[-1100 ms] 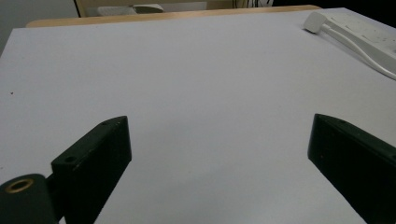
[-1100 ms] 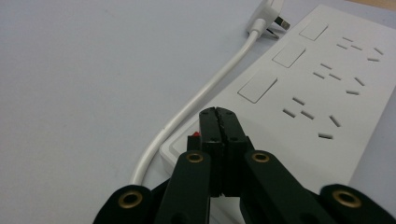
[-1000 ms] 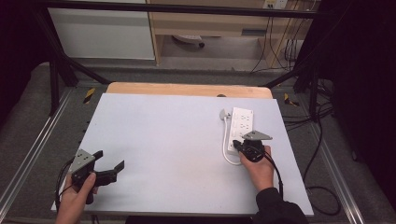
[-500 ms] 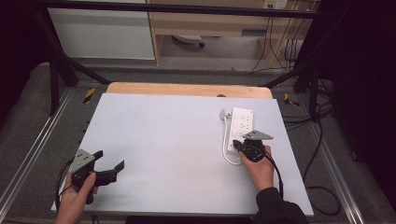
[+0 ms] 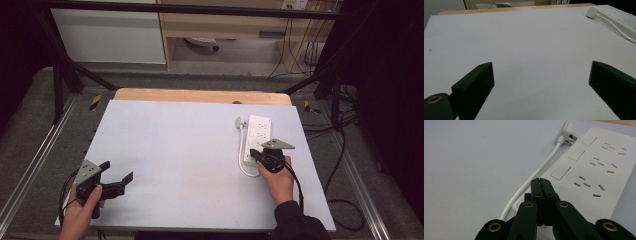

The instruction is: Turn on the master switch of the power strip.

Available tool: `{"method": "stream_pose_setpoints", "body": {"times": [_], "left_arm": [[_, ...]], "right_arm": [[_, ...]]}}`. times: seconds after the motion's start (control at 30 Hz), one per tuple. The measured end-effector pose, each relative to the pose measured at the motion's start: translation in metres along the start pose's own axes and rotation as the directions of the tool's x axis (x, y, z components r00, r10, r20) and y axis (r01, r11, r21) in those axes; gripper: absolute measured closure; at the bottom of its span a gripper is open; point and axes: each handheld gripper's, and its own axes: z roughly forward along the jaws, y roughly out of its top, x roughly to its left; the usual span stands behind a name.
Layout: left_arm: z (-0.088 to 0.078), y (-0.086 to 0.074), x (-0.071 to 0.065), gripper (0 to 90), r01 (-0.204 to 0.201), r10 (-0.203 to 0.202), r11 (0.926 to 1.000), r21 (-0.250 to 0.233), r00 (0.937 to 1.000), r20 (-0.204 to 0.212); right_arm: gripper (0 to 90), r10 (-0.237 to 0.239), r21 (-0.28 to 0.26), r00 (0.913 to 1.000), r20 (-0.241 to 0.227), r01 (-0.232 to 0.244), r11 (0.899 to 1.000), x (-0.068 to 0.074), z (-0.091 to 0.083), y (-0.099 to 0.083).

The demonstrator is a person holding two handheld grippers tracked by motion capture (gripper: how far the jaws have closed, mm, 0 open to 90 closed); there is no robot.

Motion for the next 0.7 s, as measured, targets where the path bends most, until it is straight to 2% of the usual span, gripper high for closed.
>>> {"method": "stream_pose_setpoints", "body": {"times": [0.2, 0.3, 0.6, 0.7], "left_arm": [[-0.0001, -0.0001, 0.0001, 6.3, -0.001, 0.001, 1.0, 0.001, 1.0, 0.0], [-0.0002, -0.0001, 0.0001, 6.3, -0.001, 0.001, 1.0, 0.0, 1.0, 0.0], [-0.0003, -0.0002, 0.0002, 6.3, -0.001, 0.001, 1.0, 0.001, 1.0, 0.001], [-0.0003, -0.0002, 0.0002, 6.3, -0.001, 0.001, 1.0, 0.001, 1.0, 0.001]], "right_arm": [[89.0, 0.013, -0.009, 0.9999, -0.002, -0.013, 1.0, -0.0005, -0.0015, 0.001], [87.2, 0.005, -0.016, 1.0, 0.001, -0.005, 1.0, 0.0, -0.0024, 0.0024], [76.2, 0.008, -0.043, 1.0, -0.003, -0.008, 0.999, 0.0017, -0.0058, 0.0073], [68.7, 0.012, -0.054, 0.9999, -0.005, -0.012, 0.998, 0.0019, -0.0066, 0.0089]]}}
